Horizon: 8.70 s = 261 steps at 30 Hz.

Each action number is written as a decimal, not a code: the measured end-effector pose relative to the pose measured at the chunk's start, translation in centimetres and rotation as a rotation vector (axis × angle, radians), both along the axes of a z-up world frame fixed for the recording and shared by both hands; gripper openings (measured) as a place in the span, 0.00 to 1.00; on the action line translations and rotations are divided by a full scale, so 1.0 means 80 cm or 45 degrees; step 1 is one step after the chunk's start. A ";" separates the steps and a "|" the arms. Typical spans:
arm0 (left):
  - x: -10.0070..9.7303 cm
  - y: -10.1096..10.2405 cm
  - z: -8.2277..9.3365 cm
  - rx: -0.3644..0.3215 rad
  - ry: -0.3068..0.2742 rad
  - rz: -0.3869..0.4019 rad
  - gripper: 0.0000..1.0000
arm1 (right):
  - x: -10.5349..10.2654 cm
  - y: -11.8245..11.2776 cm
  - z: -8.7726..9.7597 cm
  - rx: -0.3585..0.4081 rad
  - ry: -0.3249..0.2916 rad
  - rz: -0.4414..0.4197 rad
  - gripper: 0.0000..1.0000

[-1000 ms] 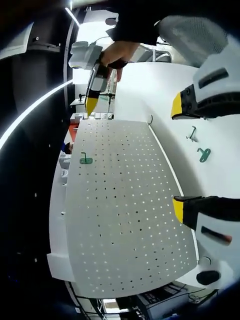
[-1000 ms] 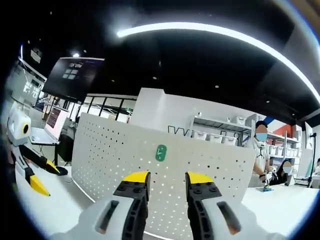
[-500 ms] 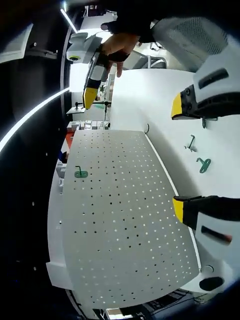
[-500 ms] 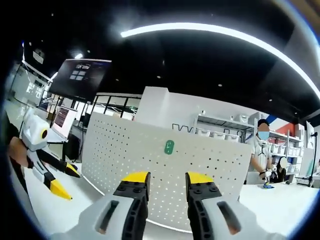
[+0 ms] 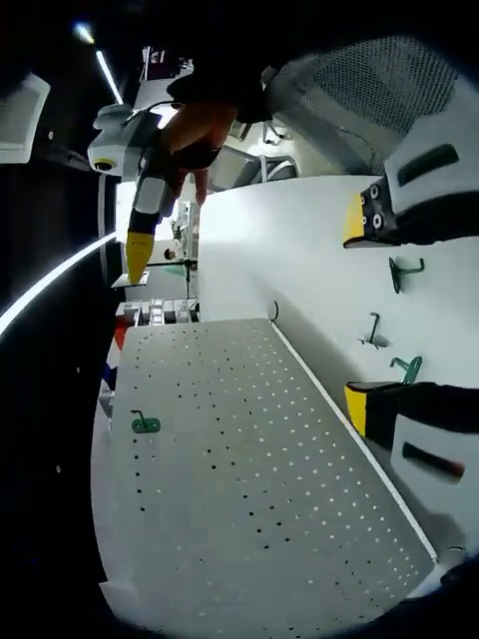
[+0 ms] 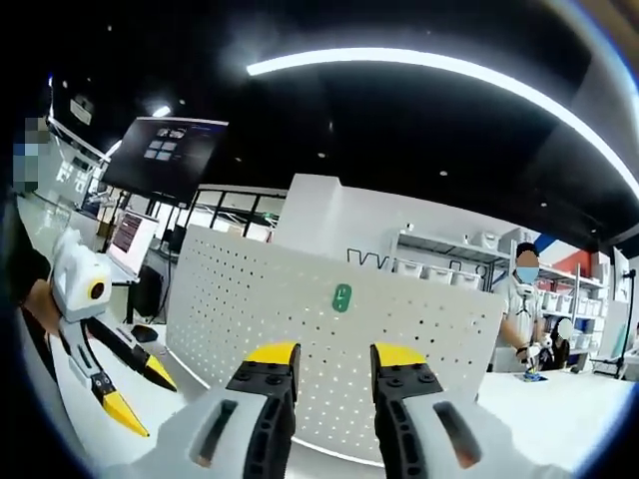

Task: Insert the hook assembly into the mounting plate slot until the hook locks in place.

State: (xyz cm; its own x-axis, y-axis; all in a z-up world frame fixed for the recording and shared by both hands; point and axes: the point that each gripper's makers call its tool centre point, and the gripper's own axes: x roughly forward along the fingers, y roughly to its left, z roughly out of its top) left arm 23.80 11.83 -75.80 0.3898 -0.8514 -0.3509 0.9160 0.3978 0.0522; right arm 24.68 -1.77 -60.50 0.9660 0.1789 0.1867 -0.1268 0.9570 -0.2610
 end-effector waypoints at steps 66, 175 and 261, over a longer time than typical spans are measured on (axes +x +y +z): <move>-0.025 -0.071 -0.158 0.411 -0.006 -0.518 0.06 | -0.006 -0.017 -0.044 0.026 0.106 -0.043 0.27; 0.013 -0.051 0.194 -0.527 -0.179 0.046 0.01 | -0.043 0.088 0.010 0.036 0.057 0.275 0.19; -0.002 -0.005 0.167 -0.372 -0.207 0.156 0.68 | 0.008 0.058 0.008 0.040 0.142 0.200 0.01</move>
State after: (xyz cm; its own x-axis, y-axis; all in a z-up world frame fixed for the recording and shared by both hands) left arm 23.63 11.43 -62.43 0.5258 -0.8502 -0.0248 0.8497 0.5237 0.0614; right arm 25.35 2.90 -59.86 0.9417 0.3248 0.0877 -0.3017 0.9306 -0.2074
